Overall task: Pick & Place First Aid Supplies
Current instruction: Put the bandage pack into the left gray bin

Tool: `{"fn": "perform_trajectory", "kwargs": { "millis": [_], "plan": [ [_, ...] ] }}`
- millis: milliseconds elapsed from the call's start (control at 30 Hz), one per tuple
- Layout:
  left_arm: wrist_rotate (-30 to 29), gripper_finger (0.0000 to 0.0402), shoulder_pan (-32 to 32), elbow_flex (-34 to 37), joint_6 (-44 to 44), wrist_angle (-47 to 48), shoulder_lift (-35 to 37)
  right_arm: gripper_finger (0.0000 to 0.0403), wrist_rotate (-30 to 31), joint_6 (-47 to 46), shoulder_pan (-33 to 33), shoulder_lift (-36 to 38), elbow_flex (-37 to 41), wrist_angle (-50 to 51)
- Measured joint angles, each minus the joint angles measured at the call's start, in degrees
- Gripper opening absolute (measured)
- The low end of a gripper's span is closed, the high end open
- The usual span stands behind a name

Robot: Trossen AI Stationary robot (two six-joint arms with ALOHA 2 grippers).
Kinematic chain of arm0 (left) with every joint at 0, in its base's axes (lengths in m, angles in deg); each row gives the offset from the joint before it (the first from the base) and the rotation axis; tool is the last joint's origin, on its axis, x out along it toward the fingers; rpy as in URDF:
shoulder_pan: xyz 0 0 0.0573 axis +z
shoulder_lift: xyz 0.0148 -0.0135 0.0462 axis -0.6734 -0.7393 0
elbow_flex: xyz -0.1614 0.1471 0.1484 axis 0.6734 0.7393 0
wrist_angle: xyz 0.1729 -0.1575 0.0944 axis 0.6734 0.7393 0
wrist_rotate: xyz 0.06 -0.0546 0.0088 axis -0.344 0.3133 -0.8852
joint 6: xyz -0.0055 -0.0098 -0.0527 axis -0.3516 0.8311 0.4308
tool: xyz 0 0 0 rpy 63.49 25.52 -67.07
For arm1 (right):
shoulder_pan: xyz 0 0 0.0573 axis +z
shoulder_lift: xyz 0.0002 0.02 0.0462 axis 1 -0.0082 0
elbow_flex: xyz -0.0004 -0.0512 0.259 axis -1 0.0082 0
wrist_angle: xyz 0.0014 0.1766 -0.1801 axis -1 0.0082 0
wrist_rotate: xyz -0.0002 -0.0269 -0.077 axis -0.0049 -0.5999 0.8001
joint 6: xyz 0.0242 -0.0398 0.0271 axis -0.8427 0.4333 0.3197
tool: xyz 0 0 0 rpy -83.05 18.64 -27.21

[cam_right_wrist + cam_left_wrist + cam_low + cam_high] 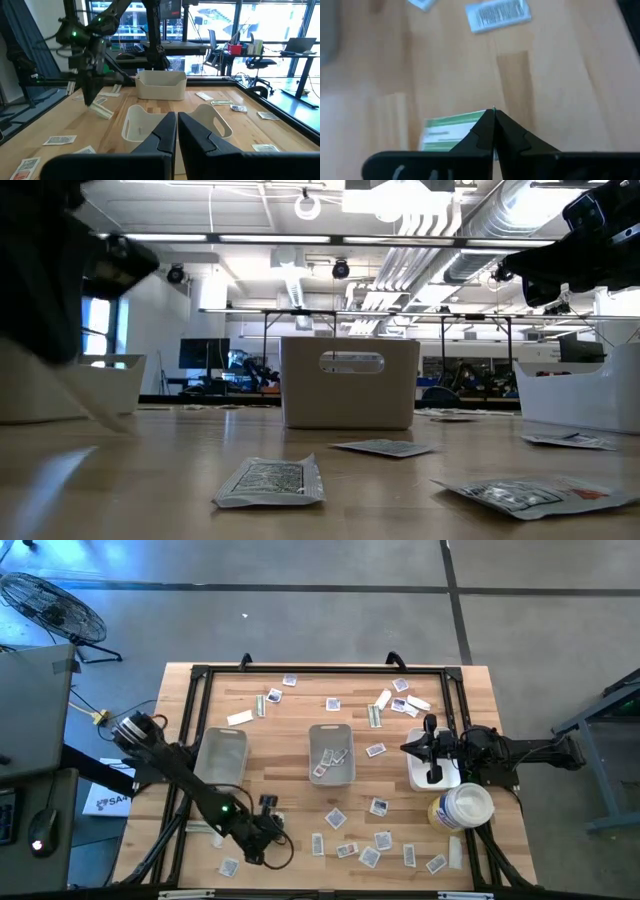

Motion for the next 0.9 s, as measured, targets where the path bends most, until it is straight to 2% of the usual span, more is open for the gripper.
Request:
{"fn": "perform_trajectory", "kwargs": {
  "millis": [233, 500, 733, 900],
  "plan": [
    [-3.3, 0.0001, 0.0, -0.1, -0.6, 11.5, 11.5, 0.0012, 0.0, 0.0, 0.0, 0.0, 0.0, 0.0],
    [-9.5, 0.0, 0.0, -0.1, 3.6, 29.5, 24.4, 0.0012, 0.0, 0.1, 0.0, 0.0, 0.0, 0.0],
    [-16.4, 0.0, 0.0, 0.7, 16.3, 48.6, 33.5, 0.0012, 0.0, 0.4, 0.0, 0.0, 0.0, 0.0],
    [-17.3, 0.0, 0.0, 8.0, 21.7, 49.7, 38.0, 0.0012, 0.0, 0.5, 0.0, 0.0, 0.0, 0.1]
  ]
}}
